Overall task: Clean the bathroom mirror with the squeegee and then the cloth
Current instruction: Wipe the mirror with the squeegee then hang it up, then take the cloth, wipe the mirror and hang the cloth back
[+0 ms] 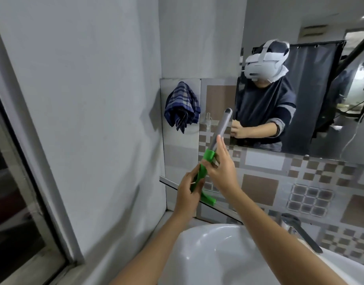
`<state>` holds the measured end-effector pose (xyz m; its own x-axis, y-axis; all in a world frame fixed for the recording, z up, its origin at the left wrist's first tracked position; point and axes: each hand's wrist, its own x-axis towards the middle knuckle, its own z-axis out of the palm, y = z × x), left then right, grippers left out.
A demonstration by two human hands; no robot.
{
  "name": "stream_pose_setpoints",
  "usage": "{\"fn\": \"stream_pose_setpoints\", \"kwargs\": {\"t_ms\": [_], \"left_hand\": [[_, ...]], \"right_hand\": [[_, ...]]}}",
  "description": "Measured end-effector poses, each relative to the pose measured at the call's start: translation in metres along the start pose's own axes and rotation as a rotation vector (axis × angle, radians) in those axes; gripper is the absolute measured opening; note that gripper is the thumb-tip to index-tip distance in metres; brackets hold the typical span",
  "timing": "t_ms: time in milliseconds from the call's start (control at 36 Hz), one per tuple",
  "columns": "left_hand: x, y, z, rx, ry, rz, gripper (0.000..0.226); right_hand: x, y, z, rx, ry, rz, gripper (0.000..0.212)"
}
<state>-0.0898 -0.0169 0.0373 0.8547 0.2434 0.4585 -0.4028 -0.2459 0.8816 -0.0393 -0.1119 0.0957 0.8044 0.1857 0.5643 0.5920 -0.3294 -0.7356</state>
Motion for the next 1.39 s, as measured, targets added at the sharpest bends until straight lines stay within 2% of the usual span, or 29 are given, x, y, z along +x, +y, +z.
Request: {"fn": "stream_pose_setpoints", "kwargs": {"t_ms": [167,556,1083,1306,1389], "left_hand": [[0.001,-0.022,-0.008,-0.03,-0.015,-0.106,0.044],[0.014,-0.068,0.002,-0.08,0.045,-0.21,0.047],[0.03,-0.091,0.014,-0.112,0.064,-0.238,0.04],[0.044,-0.097,0.021,-0.229,0.094,-0.298,0.03],[0.045,-0.1,0.022,-0.186,0.085,-0.297,0.032]], "right_hand": [[0.001,0.022,0.018,0.019,-0.079,0.005,0.084],[0.011,0.069,0.037,0.078,-0.212,0.061,0.088],[0.017,0.095,0.045,0.053,-0.173,-0.014,0.086],[0.021,0.107,0.045,0.025,-0.158,-0.091,0.084],[0.022,0.107,0.047,0.019,-0.15,-0.095,0.082]]}}
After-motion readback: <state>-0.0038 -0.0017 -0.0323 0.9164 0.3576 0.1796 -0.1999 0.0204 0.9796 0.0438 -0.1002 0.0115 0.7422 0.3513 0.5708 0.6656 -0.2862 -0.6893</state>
